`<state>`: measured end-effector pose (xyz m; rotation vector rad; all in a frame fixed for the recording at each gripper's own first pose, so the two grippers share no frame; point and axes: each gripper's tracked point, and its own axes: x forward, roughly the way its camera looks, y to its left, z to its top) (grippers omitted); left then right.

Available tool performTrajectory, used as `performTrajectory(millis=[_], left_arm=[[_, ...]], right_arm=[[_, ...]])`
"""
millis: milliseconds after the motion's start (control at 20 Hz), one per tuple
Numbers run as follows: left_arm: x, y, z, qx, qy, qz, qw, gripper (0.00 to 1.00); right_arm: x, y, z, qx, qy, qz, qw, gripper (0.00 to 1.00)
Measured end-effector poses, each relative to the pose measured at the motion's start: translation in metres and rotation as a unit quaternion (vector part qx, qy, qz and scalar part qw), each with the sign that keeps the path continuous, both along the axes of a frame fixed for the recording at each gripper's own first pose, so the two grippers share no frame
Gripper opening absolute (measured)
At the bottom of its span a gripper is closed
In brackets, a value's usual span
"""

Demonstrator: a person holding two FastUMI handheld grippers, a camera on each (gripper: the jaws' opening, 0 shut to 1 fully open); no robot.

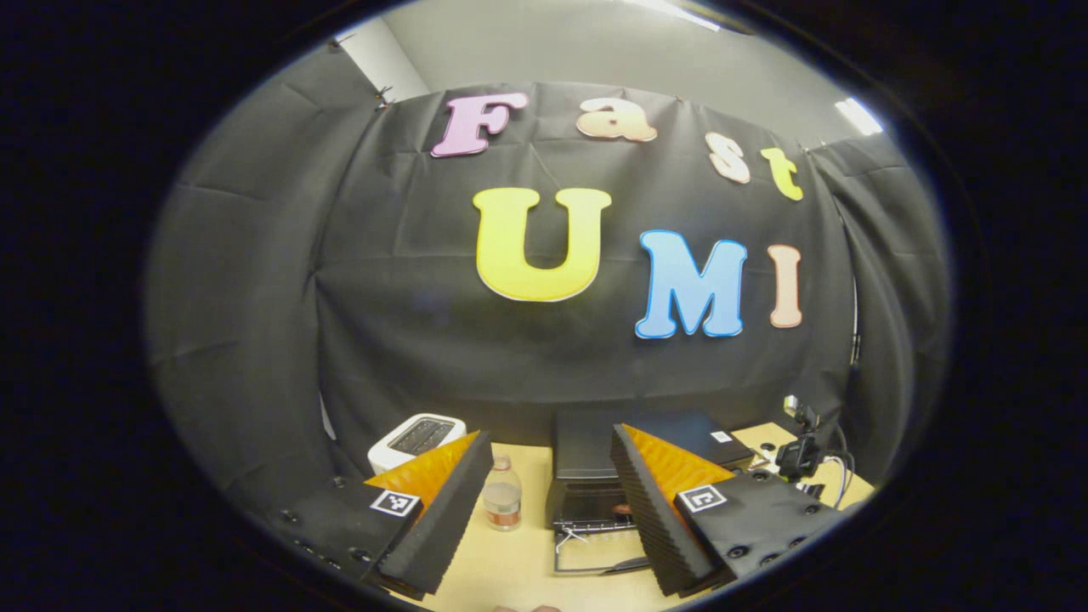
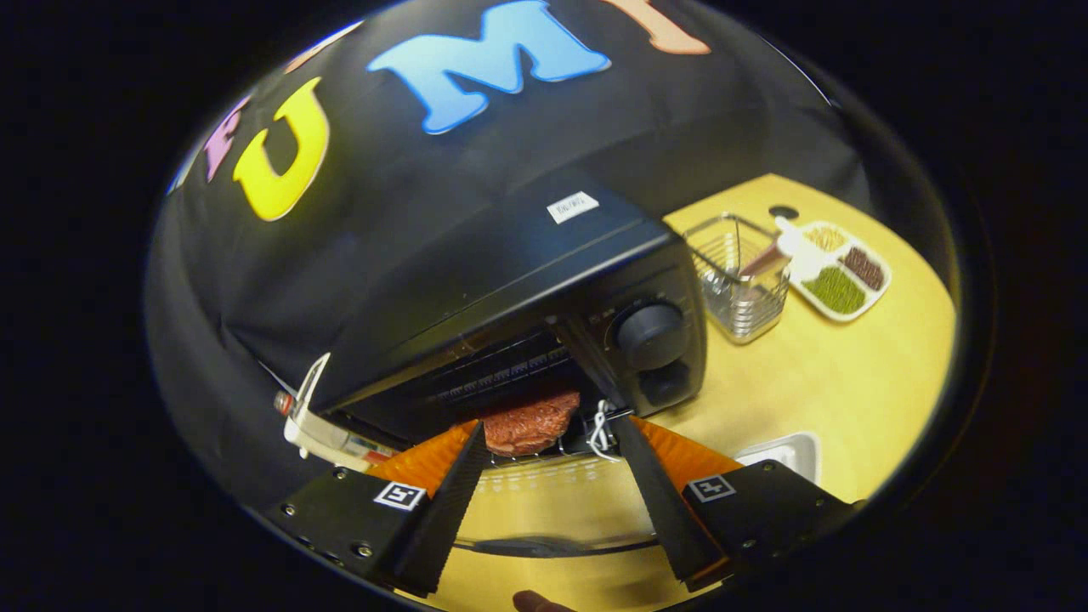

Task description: Open the electric oven with the left hand, put the food in, and close the electric oven.

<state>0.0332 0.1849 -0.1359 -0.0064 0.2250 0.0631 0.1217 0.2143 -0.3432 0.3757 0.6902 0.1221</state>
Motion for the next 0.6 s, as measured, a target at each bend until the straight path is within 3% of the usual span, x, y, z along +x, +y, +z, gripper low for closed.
performTrajectory(millis=[50,250,350,450,600], left_arm=[[0.001,-0.006,-0.001,0.0,0.0,-0.004,1.0,0.95],[0.005,-0.032,0.003,0.002,-0.007,-0.022,1.0,0.94],[0.007,-0.043,0.004,0.004,-0.01,-0.03,0.999,0.98],[0.006,-0.054,0.005,0.005,-0.013,-0.036,0.999,0.91],[0.008,-0.069,0.007,0.009,-0.017,-0.043,0.999,0.98]], right_arm=[[-0.006,-0.009,0.015,-0.021,-0.02,0.007,1.0,0.96],[-0.026,-0.046,0.081,-0.079,-0.12,0.018,0.99,0.96],[-0.036,-0.067,0.114,-0.097,-0.165,0.01,0.982,0.96],[-0.043,-0.088,0.15,-0.113,-0.205,-0.006,0.972,0.96],[-0.059,-0.117,0.212,-0.133,-0.266,-0.029,0.954,0.96]])
